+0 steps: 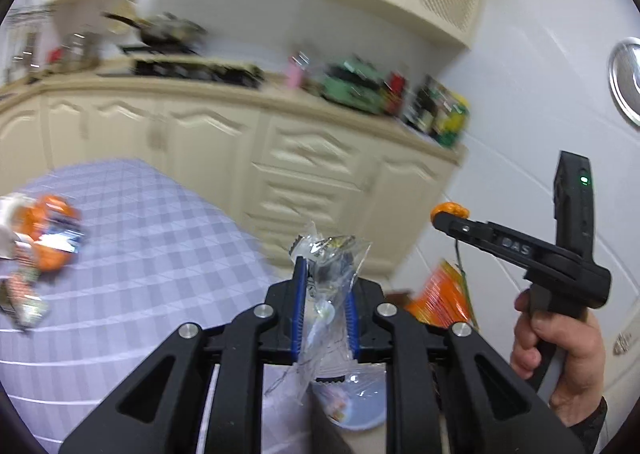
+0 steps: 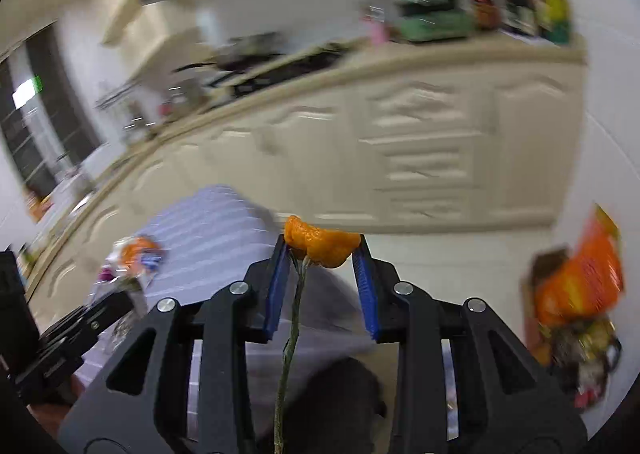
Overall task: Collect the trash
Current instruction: 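Carry both items to the blue bin and open both tools over it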
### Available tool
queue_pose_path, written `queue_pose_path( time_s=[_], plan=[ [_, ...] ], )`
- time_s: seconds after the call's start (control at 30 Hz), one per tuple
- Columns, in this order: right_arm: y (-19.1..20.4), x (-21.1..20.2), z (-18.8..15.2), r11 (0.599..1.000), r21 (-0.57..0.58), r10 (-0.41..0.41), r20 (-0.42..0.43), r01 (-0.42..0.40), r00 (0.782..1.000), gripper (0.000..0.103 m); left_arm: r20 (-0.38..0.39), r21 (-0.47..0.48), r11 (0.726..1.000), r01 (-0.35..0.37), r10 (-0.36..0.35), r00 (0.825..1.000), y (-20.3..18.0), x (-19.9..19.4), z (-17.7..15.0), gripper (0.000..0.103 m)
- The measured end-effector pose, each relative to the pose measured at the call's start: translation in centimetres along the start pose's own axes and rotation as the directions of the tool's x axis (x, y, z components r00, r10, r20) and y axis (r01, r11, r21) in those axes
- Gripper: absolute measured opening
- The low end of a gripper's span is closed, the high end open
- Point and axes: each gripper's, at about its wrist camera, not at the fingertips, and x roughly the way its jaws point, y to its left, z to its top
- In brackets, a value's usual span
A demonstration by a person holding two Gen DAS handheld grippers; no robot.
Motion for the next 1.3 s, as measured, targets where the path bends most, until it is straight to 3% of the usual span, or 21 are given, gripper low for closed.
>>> queue_pose_path(
  time_s=[0.1,0.23,0.5,0.67,0.7,0.73,0.77,0.83,0.87,0.97,1.07,1.3],
  plan=[
    [-5.0,0.7,-1.7,0.995,0.076,-0.065,-0.046,0.068,0.997,0.031,-0.093,0.029,0.998,0.053,-0.051,0.994,-3.1,4.3,-1.8,0.016],
    [-10.5,2.9,-5.0,0.976,0.161,-0.122,-0.142,0.145,0.982,0.032,-0.225,0.06,0.993,0.097,-0.082,0.971,-6.1,10.3,-4.8,0.017],
    [-17.8,7.5,-10.5,0.934,0.266,-0.156,-0.292,0.237,0.944,0.032,-0.44,0.099,0.985,0.14,-0.083,0.894,-9.4,20.7,-10.6,0.017],
    [-20.5,10.3,-12.7,0.92,0.3,-0.136,-0.355,0.25,0.925,0.034,-0.543,0.074,0.981,0.182,-0.113,0.832,-10.2,25.9,-13.4,0.017],
    [-20.6,10.6,-13.1,0.918,0.302,-0.136,-0.368,0.256,0.92,0.035,-0.571,0.059,0.98,0.192,-0.125,0.811,-10.1,27.2,-13.9,0.018],
    [-20.7,11.0,-13.5,0.917,0.297,-0.139,-0.387,0.266,0.911,0.041,-0.59,0.061,0.981,0.183,-0.113,0.8,-10.1,28.0,-14.4,0.03],
    [-21.1,11.4,-14.0,0.913,0.3,-0.142,-0.404,0.278,0.904,0.057,-0.597,0.069,0.982,0.175,-0.1,0.796,-10.1,28.3,-14.7,0.054],
    [-21.5,11.5,-14.7,0.905,0.318,-0.135,-0.417,0.283,0.899,0.065,-0.588,0.064,0.986,0.156,-0.089,0.804,-9.7,28.5,-14.9,0.08],
    [-21.8,11.4,-15.0,0.898,0.331,-0.135,-0.421,0.29,0.897,0.069,-0.573,0.066,0.988,0.143,-0.079,0.816,-9.5,28.1,-14.7,0.082],
    [-22.3,10.9,-15.5,0.885,0.355,-0.141,-0.415,0.302,0.899,0.085,-0.56,0.076,0.989,0.13,-0.065,0.826,-9.1,27.7,-14.4,0.086],
    [-22.3,10.5,-15.4,0.877,0.361,-0.154,-0.41,0.315,0.899,0.096,-0.527,0.092,0.989,0.113,-0.048,0.849,-8.7,26.2,-13.5,0.086],
    [-20.8,8.9,-13.7,0.88,0.351,-0.185,-0.369,0.321,0.911,0.097,-0.396,0.142,0.985,0.097,-0.033,0.918,-9.3,21.2,-10.1,0.09]
  ],
)
